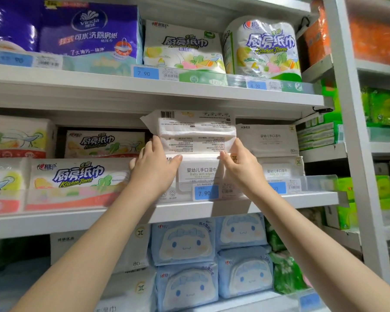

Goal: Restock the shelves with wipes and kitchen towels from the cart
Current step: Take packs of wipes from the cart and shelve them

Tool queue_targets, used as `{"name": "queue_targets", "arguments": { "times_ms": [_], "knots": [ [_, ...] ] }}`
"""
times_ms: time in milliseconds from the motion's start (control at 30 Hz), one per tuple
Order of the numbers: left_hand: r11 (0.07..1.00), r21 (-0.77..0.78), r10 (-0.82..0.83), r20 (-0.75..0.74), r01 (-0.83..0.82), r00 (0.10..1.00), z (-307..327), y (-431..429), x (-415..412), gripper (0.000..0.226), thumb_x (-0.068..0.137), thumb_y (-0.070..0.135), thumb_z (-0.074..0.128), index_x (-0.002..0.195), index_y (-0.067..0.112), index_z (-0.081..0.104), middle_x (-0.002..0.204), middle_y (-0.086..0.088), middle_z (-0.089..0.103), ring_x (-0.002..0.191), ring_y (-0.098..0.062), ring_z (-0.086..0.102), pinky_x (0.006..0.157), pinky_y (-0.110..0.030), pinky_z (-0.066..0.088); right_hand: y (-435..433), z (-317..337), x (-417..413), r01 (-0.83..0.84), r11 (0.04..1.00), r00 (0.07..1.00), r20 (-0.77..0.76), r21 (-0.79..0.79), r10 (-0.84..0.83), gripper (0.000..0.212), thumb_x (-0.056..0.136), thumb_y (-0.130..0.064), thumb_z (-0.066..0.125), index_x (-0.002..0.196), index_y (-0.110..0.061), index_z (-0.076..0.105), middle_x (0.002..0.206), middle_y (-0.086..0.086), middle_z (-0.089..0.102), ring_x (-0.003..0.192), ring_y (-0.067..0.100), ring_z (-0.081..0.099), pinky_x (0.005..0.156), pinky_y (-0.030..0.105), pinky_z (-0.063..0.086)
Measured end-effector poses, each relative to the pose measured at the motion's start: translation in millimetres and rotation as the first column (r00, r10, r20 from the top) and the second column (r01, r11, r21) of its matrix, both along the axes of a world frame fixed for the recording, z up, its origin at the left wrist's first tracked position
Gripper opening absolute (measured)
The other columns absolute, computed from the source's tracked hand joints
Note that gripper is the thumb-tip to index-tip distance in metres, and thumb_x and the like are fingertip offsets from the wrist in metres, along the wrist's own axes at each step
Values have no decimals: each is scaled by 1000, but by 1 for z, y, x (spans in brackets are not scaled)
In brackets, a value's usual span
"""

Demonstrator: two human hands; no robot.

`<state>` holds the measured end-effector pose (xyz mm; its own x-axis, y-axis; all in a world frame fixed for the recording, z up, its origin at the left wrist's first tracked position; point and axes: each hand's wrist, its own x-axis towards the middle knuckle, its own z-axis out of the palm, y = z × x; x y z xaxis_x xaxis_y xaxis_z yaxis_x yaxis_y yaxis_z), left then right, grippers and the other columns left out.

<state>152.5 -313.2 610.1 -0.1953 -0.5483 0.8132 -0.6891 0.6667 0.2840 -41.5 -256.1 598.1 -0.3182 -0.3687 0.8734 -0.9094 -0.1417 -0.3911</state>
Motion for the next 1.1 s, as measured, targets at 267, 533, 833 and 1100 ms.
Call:
{"name": "queue_targets", "arguments": {
  "times_ms": [267,533,833,1100],
  "knots": [
    [985,-139,-96,32,100,995,-24,28,8,55,99,40,41,146,13,32,156,-5,21,143,-22,19,116,-41,14,32,-21,16,-101,995,994,44,-8,101,47,98,-30,50,142,-12,43,142,2,49,131,18,43,108,38,36],
    [834,-159,-521,91,529,849,-95,69,-17,27,95,29,49,113,12,62,115,1,55,112,-16,49,90,-25,32,100,-97,25,-126,990,979,151,-68,135,20,94,-20,58,109,-12,69,99,-1,72,91,7,65,88,31,51],
    [439,261,-893,17,860,450,-239,146,-90,27,91,31,50,106,15,65,104,5,60,99,-6,54,88,-19,38,225,-249,25,44,998,911,408,43,-58,15,93,-13,59,99,-20,70,92,-11,72,87,0,66,75,14,50],
    [84,764,-959,-111,639,260,-426,247,-143,25,98,27,50,120,20,59,111,12,55,106,-3,52,90,-17,40,346,-430,28,224,926,567,732,304,-377,21,91,-11,61,90,-31,68,88,-13,71,86,-4,64,76,14,48]
  ]
}}
